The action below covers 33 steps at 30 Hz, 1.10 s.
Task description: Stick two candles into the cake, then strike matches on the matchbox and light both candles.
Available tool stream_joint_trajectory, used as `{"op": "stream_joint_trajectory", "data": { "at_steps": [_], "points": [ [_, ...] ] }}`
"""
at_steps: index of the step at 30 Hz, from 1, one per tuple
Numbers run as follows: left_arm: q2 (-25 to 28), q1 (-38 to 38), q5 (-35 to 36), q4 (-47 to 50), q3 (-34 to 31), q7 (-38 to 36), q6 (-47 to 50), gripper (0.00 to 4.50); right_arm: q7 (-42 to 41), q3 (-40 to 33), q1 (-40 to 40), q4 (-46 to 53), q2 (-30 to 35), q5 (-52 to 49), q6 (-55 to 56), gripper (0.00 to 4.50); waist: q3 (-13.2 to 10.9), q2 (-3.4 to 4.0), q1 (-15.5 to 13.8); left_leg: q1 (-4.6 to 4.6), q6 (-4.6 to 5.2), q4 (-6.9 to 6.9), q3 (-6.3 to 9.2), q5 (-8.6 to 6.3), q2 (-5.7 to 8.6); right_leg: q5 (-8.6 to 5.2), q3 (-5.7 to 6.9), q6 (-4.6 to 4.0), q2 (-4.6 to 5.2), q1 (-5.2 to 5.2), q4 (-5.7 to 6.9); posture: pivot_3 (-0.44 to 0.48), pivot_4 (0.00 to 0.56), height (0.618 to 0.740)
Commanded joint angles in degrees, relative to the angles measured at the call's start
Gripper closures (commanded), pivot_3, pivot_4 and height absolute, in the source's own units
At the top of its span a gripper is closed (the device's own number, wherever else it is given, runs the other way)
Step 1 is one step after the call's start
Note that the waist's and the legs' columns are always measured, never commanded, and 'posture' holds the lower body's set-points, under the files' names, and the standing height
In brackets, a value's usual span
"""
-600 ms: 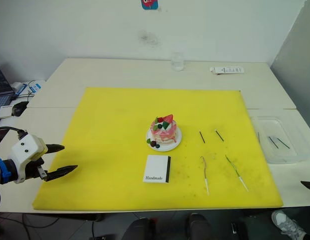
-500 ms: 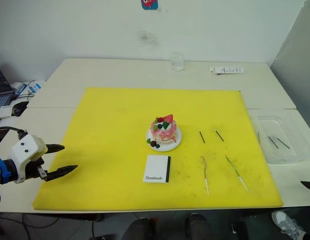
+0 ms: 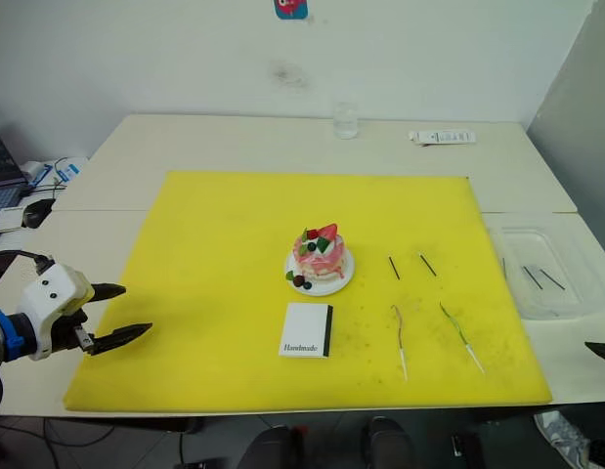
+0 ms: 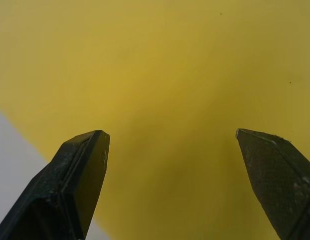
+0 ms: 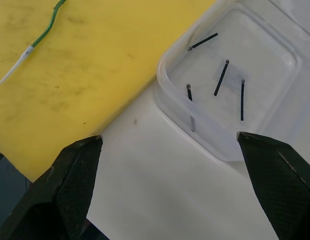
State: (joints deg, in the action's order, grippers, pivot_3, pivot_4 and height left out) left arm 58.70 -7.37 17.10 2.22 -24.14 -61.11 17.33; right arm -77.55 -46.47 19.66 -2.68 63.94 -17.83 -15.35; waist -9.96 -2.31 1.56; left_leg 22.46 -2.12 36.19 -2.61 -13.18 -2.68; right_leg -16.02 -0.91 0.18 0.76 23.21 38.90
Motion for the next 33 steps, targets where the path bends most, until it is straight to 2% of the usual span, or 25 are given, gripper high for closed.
{"op": "stream_joint_trajectory", "data": {
  "at_steps": [1, 11, 17, 21, 28, 33],
  "points": [
    [0.4, 0.7, 4.8, 2.2, -2.6, -2.8, 3.0, 0.03, -0.3, -0.5, -0.9, 0.4, 1.0, -0.7, 0.4, 0.0, 0.0, 0.0, 0.0, 0.0, 0.0, 0.0, 0.0, 0.0, 0.0, 0.0, 0.01, 0.0, 0.0, 0.0, 0.0, 0.0, 0.15, 0.74],
    [0.2, 3.5, 6.0, 0.6, -2.8, -2.6, 1.4, 0.03, 1.1, 1.4, -4.8, 1.6, 0.8, -1.8, -0.1, 0.0, 0.0, 0.0, 0.0, -0.01, 0.0, 0.04, -0.01, 0.0, 0.0, 0.0, -0.01, 0.0, -0.03, -0.01, 0.04, 0.0, 0.15, 0.74],
    [-0.8, 5.0, 10.0, 5.4, -1.1, -3.4, 5.0, 0.03, 3.1, 1.1, -7.2, 4.6, 0.1, -3.5, -1.6, 0.0, 0.0, 0.01, 0.0, 0.0, 0.0, 0.04, -0.01, 0.0, 0.0, 0.0, -0.01, 0.0, -0.03, -0.01, 0.05, 0.0, 0.15, 0.74],
    [-1.8, 6.6, 13.0, 11.1, 2.1, -3.7, 8.5, 0.03, 4.6, -0.2, -7.6, 11.2, -1.0, -6.5, -6.1, 0.0, 0.0, 0.01, 0.0, 0.01, -0.01, 0.11, 0.03, 0.01, 0.0, 0.02, 0.0, 0.03, -0.03, -0.03, 0.08, 0.0, 0.15, 0.74],
    [-3.4, 8.4, 20.4, 24.3, 8.9, -3.6, 15.0, 0.03, 9.7, -2.6, -4.5, 29.8, -5.6, -13.8, -17.7, 0.0, 0.0, 0.01, -0.1, 0.11, -0.02, 0.19, 0.16, 0.01, -0.01, 0.02, 0.06, 0.03, -0.06, -0.04, 0.08, 0.0, 0.15, 0.74],
    [-5.6, 12.9, 24.2, 30.3, 14.8, -2.4, 17.9, 0.03, 17.9, -3.1, 0.1, 44.4, -11.6, -18.8, -26.6, 0.0, 0.0, 0.05, -0.2, 0.28, -0.02, 0.5, 0.39, 0.01, -0.03, 0.03, 0.2, 0.06, -0.2, -0.06, 0.14, 0.0, 0.15, 0.74]
  ]
}}
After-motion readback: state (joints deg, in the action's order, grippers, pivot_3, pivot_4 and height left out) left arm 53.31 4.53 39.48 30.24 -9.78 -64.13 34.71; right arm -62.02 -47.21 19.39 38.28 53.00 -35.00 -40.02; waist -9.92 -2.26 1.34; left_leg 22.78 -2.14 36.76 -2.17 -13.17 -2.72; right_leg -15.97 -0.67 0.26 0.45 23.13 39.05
